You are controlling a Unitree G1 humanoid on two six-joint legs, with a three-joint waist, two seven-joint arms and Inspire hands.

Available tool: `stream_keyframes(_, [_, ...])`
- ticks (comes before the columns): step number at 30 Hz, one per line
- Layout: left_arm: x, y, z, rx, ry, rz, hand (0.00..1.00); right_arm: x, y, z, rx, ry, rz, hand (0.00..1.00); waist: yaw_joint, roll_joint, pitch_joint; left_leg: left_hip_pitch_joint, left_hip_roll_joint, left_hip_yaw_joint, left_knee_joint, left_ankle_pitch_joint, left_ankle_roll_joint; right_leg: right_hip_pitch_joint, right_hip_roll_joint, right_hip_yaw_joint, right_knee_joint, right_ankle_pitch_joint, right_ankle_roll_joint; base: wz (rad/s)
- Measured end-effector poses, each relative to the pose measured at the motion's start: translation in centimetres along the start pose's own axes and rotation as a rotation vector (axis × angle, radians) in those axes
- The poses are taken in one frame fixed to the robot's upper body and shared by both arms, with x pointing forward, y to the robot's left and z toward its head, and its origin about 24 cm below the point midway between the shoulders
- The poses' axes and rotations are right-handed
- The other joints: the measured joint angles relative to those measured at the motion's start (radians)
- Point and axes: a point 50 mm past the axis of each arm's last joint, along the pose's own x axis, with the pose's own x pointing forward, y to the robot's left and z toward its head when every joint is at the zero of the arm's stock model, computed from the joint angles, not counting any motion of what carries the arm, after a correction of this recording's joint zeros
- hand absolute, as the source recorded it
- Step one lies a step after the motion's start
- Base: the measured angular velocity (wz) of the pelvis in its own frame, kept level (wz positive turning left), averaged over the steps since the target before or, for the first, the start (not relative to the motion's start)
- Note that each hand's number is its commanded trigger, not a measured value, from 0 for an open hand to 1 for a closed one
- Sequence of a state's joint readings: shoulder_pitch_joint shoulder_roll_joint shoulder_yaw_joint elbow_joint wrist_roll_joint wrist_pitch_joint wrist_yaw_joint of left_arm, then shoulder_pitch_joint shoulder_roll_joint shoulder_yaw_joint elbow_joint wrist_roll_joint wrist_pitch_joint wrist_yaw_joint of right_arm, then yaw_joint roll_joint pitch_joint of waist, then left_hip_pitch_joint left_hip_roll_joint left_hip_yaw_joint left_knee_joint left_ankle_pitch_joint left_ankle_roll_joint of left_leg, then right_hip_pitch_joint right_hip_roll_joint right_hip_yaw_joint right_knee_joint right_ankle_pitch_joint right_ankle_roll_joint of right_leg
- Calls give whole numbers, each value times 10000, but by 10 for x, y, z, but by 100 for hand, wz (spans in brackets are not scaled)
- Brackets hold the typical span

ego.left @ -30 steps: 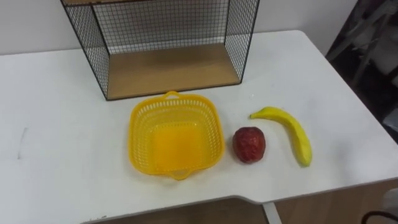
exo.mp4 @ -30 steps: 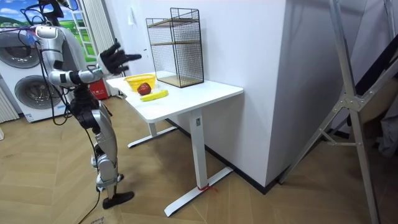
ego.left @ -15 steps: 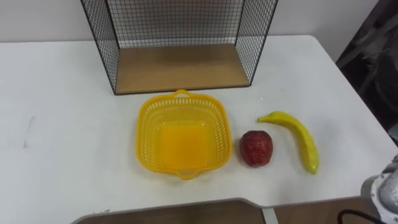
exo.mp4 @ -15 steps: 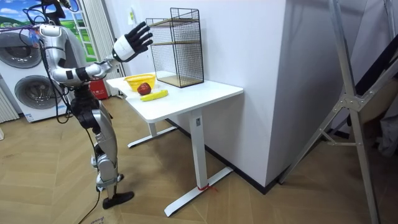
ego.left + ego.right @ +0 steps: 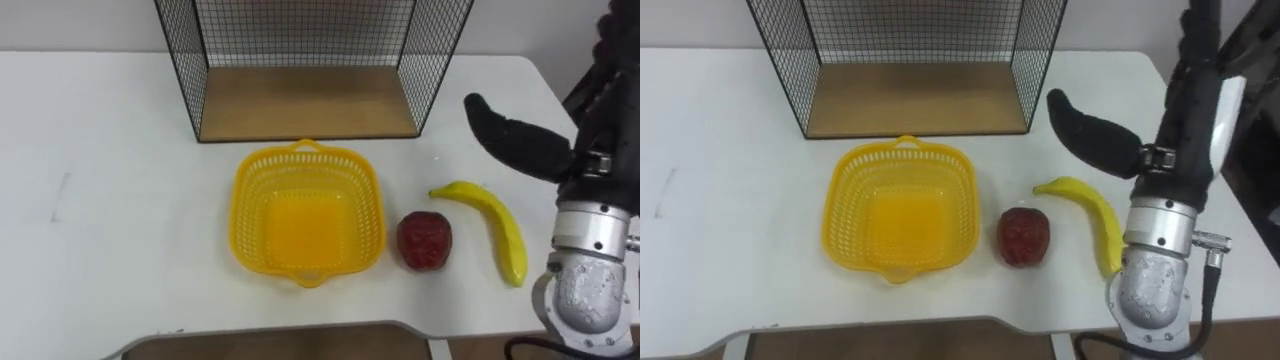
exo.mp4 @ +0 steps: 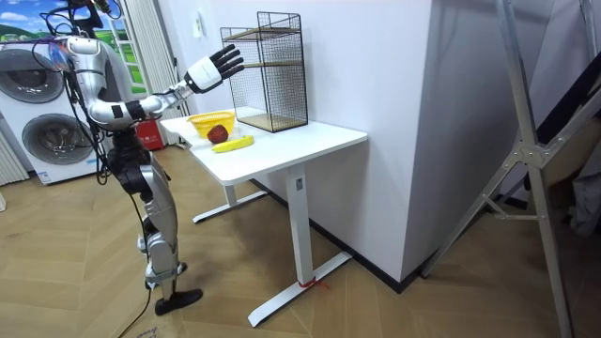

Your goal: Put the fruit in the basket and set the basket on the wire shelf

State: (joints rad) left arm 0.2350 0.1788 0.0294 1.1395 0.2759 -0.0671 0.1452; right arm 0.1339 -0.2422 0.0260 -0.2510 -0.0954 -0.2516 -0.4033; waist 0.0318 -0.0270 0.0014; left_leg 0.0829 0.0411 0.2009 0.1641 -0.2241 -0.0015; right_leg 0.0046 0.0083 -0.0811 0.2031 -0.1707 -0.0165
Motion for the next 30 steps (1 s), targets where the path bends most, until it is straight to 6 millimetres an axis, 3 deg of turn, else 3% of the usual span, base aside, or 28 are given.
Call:
stream_keyframes(2, [0,0,0,20,-5,-5,0,-5,4,-2,-112,112,420,0,20,81,-28,24,0,-5,5,0,0,19,-4,-2,1,0,0,0])
stream_keyframes(6, [0,0,0,22,-9,1,0,-11,13,-4,-45,335,1363,0,27,200,14,166,1,-23,6,1,0,144,-10,0,6,0,-1,0])
stream_keyframes(16, [0,-2,-1,82,19,-69,0,-23,20,-10,-34,785,2728,0,14,147,-2,313,-6,-96,-17,-3,-1,313,-3,-18,-119,1,1,1])
stream_keyframes(30, [0,-3,0,149,-39,-133,0,-34,18,-23,-180,1565,2848,0,-36,196,-54,310,1,-97,-54,-2,0,374,22,-16,-177,88,7,0])
